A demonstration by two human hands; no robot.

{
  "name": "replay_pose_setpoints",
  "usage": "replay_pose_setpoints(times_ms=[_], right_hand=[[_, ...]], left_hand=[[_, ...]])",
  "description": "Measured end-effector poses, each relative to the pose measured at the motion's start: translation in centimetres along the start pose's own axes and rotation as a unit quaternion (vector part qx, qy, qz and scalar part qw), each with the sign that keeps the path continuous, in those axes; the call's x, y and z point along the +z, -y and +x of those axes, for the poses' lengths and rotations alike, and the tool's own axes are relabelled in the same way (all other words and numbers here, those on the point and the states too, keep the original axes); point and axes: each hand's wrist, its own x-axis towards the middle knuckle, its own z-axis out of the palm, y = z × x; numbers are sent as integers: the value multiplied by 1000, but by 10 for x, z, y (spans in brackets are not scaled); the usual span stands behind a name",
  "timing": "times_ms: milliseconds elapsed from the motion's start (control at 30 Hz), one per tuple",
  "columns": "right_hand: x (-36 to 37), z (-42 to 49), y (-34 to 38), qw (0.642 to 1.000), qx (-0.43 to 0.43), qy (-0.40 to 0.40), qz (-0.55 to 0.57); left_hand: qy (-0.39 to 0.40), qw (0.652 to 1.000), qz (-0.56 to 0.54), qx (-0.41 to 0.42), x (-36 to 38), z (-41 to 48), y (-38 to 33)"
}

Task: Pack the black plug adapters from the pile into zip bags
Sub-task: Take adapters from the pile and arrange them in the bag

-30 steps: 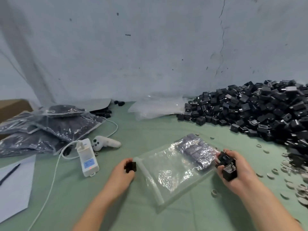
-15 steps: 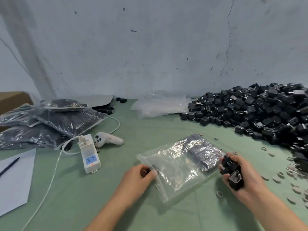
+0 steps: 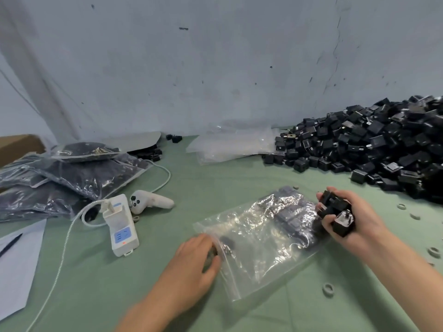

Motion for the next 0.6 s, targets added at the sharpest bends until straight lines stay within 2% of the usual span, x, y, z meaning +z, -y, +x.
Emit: replay_pose_setpoints(times_ms=[100, 200, 333, 433, 533, 600], right_hand=[[-6, 4, 4, 1000, 0, 11, 18], [-11, 6, 7, 1000, -6, 14, 23], [-18, 8, 12, 999, -37, 10, 27], [-29, 10, 16, 997, -71, 0, 31], [-45, 12, 15, 994, -97, 0, 46], [-54, 12, 13, 991, -109, 11, 73]], left_hand=[[32, 995, 80, 51, 7, 7, 3], [46, 993, 100, 50, 15, 16, 2], [15, 992, 116, 52, 17, 33, -9], [-48, 981, 144, 123, 21, 42, -16], [3, 994, 78, 80, 22, 42, -18], [30, 990, 109, 86, 36, 48, -11]])
